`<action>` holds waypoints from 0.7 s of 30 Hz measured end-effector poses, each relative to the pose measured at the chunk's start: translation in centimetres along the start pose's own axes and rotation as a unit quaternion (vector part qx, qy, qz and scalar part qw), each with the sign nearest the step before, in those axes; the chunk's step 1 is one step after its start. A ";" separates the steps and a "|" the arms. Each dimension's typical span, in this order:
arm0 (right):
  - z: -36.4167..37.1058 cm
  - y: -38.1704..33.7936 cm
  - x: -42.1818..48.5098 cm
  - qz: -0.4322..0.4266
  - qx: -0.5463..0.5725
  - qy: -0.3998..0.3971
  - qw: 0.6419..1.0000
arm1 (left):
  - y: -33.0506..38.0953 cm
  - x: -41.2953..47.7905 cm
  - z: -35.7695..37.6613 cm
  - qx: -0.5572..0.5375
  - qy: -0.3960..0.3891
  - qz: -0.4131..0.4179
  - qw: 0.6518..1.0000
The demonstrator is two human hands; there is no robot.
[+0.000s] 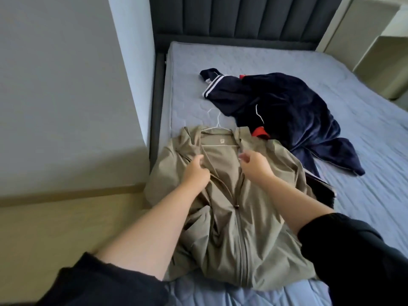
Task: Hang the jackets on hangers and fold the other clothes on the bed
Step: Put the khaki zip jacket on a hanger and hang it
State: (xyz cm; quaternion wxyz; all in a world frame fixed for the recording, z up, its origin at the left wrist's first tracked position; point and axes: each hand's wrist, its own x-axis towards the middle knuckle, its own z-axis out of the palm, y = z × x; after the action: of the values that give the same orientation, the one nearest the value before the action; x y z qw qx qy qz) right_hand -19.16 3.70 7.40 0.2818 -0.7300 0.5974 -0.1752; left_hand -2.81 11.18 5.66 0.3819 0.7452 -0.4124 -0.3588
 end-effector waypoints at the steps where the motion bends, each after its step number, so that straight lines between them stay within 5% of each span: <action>1: 1.0 0.9 -0.6 0.016 -0.014 -0.028 0.999 | -0.9 -0.9 1.1 0.030 -0.004 -0.004 1.000; 6: 4.3 5.3 -3.6 0.073 -0.042 -0.123 0.989 | -5.1 -4.6 5.1 0.147 -0.071 0.010 0.987; 10: 5.4 6.6 -4.9 0.088 -0.006 -0.159 0.983 | -5.5 -5.8 5.8 0.319 -0.132 0.128 0.930; 21: 6.2 8.3 -6.1 0.032 0.002 -0.120 0.992 | -5.0 -6.3 5.5 0.540 -0.169 0.146 0.812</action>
State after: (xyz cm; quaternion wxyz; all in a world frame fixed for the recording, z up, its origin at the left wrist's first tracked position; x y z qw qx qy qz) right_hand -23.28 9.79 -2.13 0.3581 -0.7256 0.5824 -0.0785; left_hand -8.34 17.11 0.20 -0.1096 0.6902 -0.7016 -0.1390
